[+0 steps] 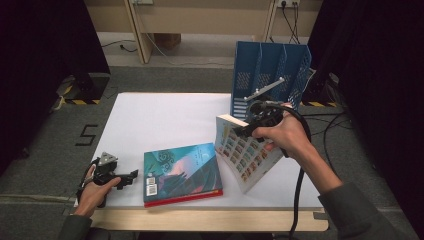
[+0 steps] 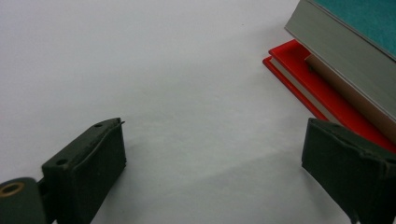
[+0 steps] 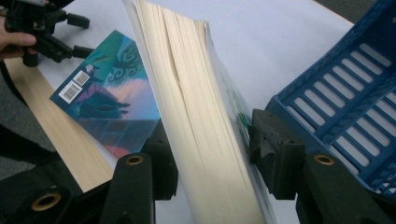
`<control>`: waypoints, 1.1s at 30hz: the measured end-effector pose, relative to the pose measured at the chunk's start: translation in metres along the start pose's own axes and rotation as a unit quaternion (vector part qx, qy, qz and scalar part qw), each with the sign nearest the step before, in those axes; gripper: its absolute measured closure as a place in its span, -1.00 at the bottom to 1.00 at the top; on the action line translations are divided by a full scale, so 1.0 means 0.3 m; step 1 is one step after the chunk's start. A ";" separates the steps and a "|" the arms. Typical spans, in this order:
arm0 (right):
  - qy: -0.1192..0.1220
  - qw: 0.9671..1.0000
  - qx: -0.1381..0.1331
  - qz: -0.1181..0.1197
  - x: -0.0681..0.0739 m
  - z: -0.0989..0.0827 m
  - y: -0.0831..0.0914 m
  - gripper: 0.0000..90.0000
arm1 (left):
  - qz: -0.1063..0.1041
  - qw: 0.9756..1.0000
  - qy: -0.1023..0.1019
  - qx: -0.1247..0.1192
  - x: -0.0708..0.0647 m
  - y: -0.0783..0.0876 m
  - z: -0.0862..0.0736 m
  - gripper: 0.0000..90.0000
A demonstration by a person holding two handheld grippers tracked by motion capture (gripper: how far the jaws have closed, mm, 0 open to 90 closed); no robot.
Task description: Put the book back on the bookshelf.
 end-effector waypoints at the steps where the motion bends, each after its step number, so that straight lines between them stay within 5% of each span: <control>1: 0.001 1.000 0.002 0.003 0.003 0.000 -0.004 0.22 | -0.001 1.000 -0.001 0.000 -0.001 0.000 0.000 -0.88; 4: -0.001 1.000 0.018 0.005 0.005 -0.013 -0.017 0.17 | -0.002 1.000 -0.001 0.000 -0.002 0.000 0.000 -0.88; 6: -0.042 0.999 0.009 0.020 0.022 -0.011 -0.021 0.05 | -0.003 1.000 -0.003 0.001 -0.003 0.000 -0.001 -0.89; 7: -0.022 1.000 0.015 0.008 0.026 -0.007 -0.015 0.07 | -0.003 1.000 -0.003 0.002 -0.003 0.000 -0.001 -0.89; 9: -0.020 1.000 0.019 0.003 0.027 -0.007 -0.012 0.07 | -0.004 1.000 -0.006 0.002 -0.006 -0.001 -0.001 -0.89; 33: -0.048 0.998 0.035 -0.024 -0.067 -0.069 -0.009 0.23 | -0.006 1.000 -0.021 0.008 -0.015 -0.004 -0.004 -0.91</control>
Point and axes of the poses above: each handheld gripper's, and its own axes: y roughly backward along the jaws, z roughly out of its top, x roughly to its left, the point moved 8 cm from there along -y, roughly forward along the jaws, and after that the axes turned 14 degrees about -x, right-handed, at the moved point
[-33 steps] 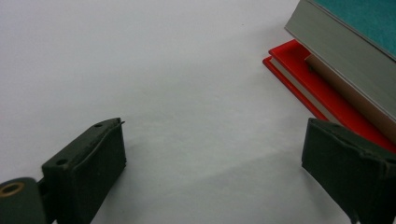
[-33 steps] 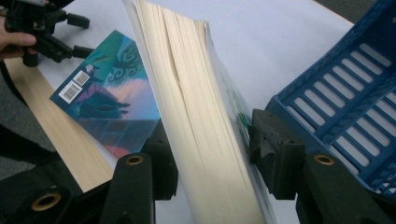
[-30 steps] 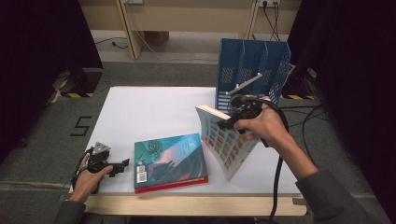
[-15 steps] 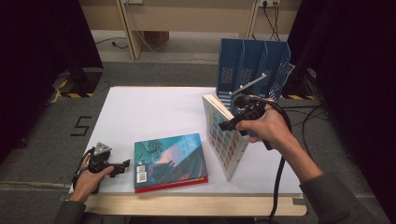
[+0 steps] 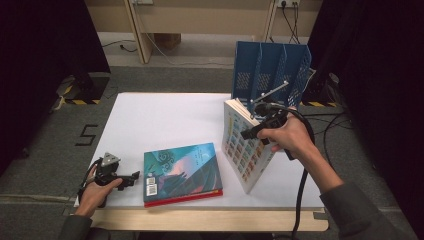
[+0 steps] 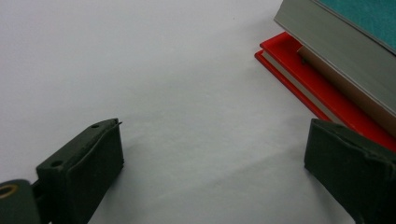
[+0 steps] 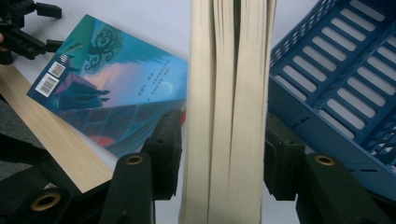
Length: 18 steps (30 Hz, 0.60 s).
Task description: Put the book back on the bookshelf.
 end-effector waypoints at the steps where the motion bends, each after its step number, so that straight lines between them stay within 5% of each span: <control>1: 0.002 1.000 0.000 0.000 -0.006 -0.001 0.002 0.25 | 0.000 1.000 0.000 0.000 0.000 0.000 0.000 -0.91; 10: -0.008 1.000 -0.003 -0.004 -0.058 0.009 -0.001 0.40 | 0.001 1.000 -0.003 0.001 -0.001 -0.001 -0.001 -0.91; 18: 0.012 1.000 0.014 -0.015 -0.074 0.015 -0.011 0.54 | 0.000 1.000 -0.004 0.001 -0.002 -0.001 -0.001 -0.92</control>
Point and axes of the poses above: each handheld gripper's, and its own axes: y roughly backward along the jaws, z roughly out of its top, x roughly to its left, the point moved 8 cm from there along -y, roughly forward along the jaws, and after that the axes turned 14 degrees about -x, right-handed, at the moved point
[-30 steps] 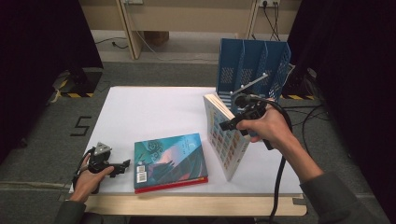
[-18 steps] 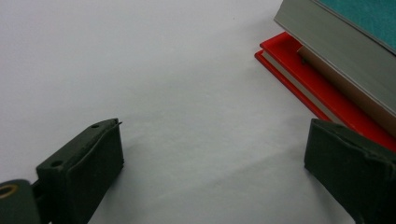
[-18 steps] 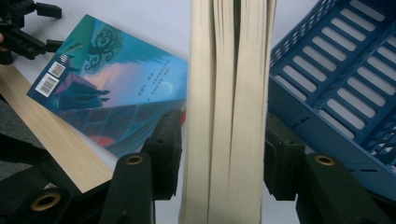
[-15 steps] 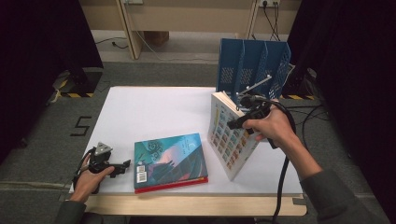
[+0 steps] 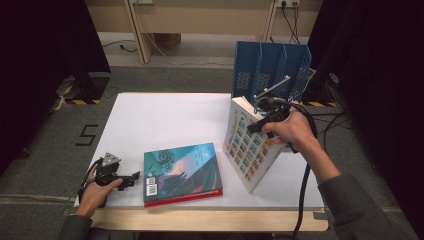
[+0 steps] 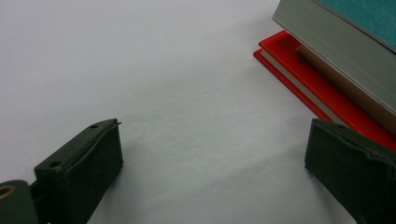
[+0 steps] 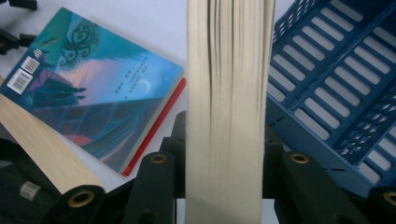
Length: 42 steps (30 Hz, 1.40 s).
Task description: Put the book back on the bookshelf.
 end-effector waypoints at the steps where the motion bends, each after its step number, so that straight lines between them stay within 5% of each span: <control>1: 0.006 1.000 0.002 -0.001 0.000 0.000 0.001 0.55 | 0.000 1.000 0.000 0.000 0.000 0.000 0.000 -0.92; 6: 0.035 0.999 0.001 -0.004 -0.003 0.000 0.008 0.61 | 0.000 1.000 0.000 0.000 0.000 0.000 0.000 -0.92; 13: 0.033 0.999 -0.019 0.024 0.022 -0.004 0.033 0.63 | -0.001 1.000 -0.001 0.001 -0.001 -0.001 0.000 -0.93; 23: 0.042 0.998 -0.051 0.025 0.068 -0.014 0.084 0.63 | -0.004 1.000 0.001 0.000 -0.001 0.000 0.000 -0.94; 34: 0.047 0.997 -0.066 -0.007 0.033 0.036 0.183 0.64 | -0.003 1.000 0.001 0.001 -0.001 0.000 0.000 -0.94; 42: 0.027 0.999 -0.044 -0.016 0.000 0.047 0.234 0.63 | -0.004 1.000 0.000 0.001 -0.001 -0.001 -0.001 -0.94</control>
Point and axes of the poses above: each handheld gripper's, and its own axes: y roughly backward along the jaws, z roughly out of its top, x roughly to its left, the point moved 8 cm from there along -y, roughly forward along the jaws, and after that the axes turned 14 degrees about -x, right-handed, at the moved point
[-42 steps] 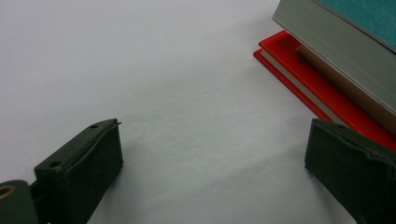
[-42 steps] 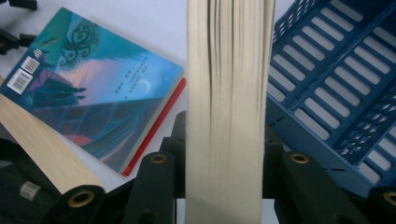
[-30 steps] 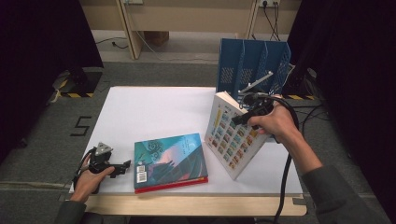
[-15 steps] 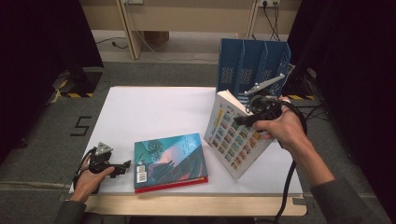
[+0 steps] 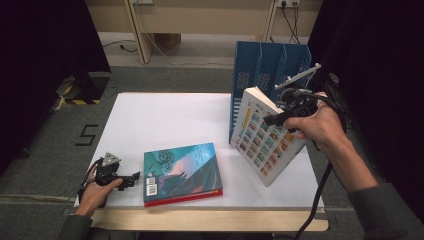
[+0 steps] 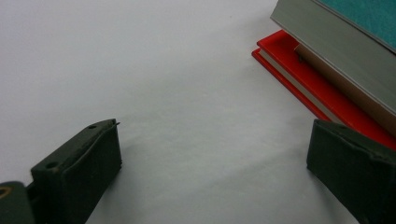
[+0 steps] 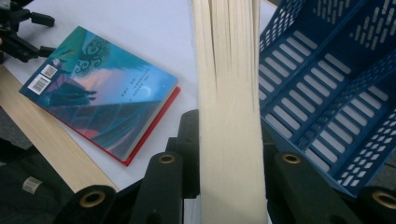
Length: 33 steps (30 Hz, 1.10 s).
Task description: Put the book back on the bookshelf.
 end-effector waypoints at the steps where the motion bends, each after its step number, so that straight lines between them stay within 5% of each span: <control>1: -0.001 1.000 0.002 -0.003 -0.003 -0.001 0.002 0.63 | 0.000 1.000 0.000 0.000 0.000 0.000 0.000 -0.94; 7: -0.003 1.000 -0.004 -0.004 -0.011 0.004 0.018 0.63 | 0.000 1.000 0.000 0.000 0.000 0.000 0.000 -0.94; 24: 0.014 0.999 0.041 -0.018 -0.002 -0.011 0.030 0.63 | 0.000 1.000 -0.001 0.000 -0.001 0.000 0.000 -0.95; 33: 0.021 0.999 0.028 -0.023 -0.001 0.029 0.055 0.63 | 0.000 1.000 -0.001 0.001 -0.001 0.000 0.000 -0.95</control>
Point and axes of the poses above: each handheld gripper's, and its own axes: y roughly backward along the jaws, z roughly out of its top, x roughly to its left, the point moved 8 cm from there along -y, roughly forward along the jaws, and after that the axes turned 14 degrees about -x, right-handed, at the moved point
